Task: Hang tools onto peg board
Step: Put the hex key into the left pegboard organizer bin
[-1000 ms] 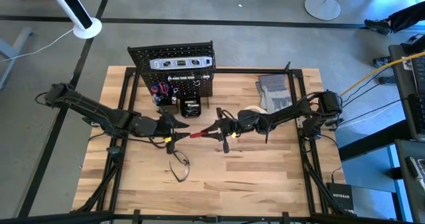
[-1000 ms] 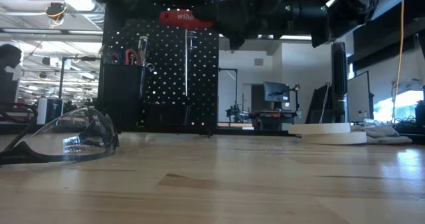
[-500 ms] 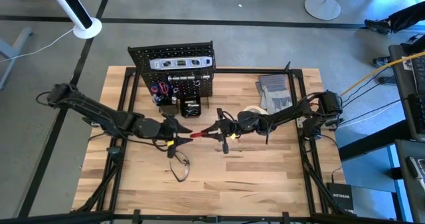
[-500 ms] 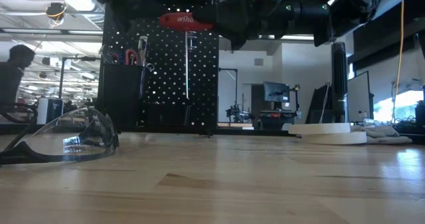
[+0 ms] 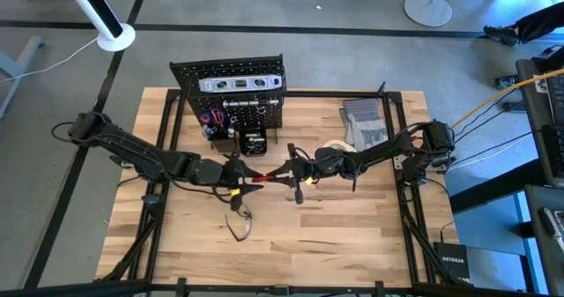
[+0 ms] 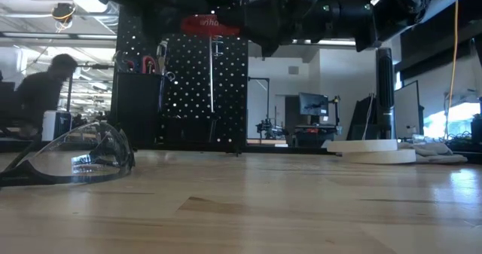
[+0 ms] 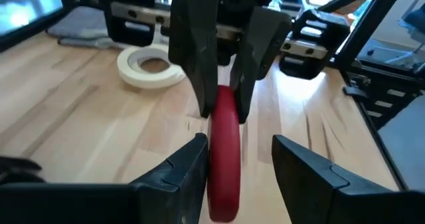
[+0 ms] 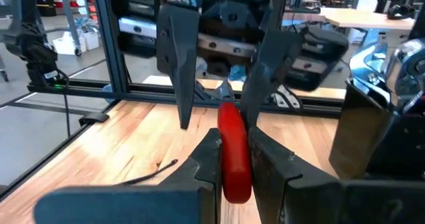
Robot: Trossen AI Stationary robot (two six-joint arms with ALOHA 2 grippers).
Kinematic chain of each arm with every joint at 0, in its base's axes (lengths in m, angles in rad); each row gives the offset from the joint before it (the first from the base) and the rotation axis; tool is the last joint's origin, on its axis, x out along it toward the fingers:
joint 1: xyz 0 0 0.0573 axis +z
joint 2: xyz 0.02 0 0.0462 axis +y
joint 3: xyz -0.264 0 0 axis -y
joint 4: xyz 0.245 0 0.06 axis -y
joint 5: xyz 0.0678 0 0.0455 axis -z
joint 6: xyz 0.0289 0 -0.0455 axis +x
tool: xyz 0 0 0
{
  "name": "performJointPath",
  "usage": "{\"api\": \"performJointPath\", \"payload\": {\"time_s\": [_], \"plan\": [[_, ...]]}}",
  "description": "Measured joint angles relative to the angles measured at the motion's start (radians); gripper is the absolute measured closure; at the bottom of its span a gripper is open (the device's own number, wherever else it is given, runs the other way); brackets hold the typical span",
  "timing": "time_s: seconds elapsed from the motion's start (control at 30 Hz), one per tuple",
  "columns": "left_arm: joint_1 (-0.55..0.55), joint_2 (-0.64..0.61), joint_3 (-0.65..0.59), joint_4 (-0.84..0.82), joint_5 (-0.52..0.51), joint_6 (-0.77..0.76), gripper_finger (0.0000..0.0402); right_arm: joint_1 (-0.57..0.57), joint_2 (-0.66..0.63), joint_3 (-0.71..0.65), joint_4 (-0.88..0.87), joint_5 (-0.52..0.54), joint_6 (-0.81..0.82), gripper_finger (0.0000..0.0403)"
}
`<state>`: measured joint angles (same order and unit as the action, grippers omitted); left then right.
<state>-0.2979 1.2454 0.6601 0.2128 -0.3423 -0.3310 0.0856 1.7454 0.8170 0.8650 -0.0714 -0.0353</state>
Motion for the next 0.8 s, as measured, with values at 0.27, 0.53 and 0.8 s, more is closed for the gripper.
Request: {"api": "performJointPath", "payload": {"time_s": [0.27,0.53,0.8], "plan": [[0.019,0.009,0.000,0.005,-0.013,0.004,0.0248,0.008,0.003,0.022,0.002,-0.019,0.000,0.0350],[0.019,0.009,0.000,0.010,-0.012,0.035,0.0321,0.008,0.011,0.025,0.002,-0.017,0.004,0.0350],[0.019,0.009,0.000,0.006,-0.015,0.078,0.0357,0.008,0.011,0.025,0.003,-0.016,0.031,0.0347]]}}
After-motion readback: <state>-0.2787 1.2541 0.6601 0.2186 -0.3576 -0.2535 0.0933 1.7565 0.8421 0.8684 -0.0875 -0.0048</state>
